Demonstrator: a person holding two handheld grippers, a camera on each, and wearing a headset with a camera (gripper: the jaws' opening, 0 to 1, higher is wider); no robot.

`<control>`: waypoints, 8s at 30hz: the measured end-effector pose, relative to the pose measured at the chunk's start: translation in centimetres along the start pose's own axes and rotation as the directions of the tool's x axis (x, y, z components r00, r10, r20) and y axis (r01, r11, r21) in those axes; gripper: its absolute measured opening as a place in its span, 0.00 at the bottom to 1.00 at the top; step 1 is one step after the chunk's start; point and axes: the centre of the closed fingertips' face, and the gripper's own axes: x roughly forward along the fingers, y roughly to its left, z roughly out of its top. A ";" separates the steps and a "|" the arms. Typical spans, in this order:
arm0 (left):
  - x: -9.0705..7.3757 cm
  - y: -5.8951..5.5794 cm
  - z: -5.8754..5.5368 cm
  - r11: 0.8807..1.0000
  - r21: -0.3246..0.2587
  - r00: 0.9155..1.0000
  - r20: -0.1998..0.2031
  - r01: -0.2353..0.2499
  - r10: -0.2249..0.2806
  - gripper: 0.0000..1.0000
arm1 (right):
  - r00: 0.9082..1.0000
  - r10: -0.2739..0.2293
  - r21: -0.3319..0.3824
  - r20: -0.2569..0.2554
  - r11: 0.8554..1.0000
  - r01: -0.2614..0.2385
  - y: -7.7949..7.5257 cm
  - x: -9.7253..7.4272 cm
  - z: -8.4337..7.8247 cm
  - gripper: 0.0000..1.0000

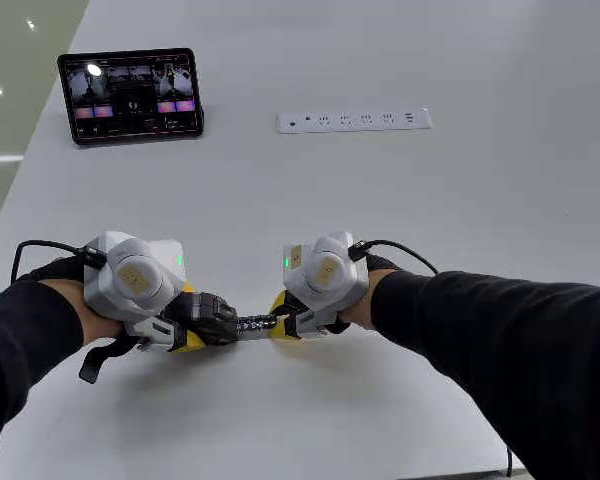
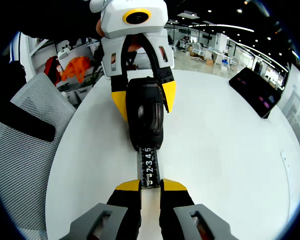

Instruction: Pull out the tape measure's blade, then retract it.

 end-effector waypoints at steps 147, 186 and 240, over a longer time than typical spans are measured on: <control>0.1 -0.2 0.0 1.000 0.002 1.000 -0.002 -0.007 0.007 0.32 | 0.996 -0.021 0.056 -0.088 0.998 0.026 -0.1 -6.3 -7.7 0.09; 0.3 -0.2 0.0 1.000 0.000 1.000 0.000 -0.006 0.006 0.33 | 0.995 -0.027 0.066 -0.100 0.997 0.034 0.1 -7.9 -9.9 0.09; 0.1 -0.4 0.0 1.000 -0.004 1.000 -0.001 -0.012 0.012 0.32 | 0.991 -0.036 0.080 -0.125 0.996 0.046 0.1 -9.9 -12.0 0.09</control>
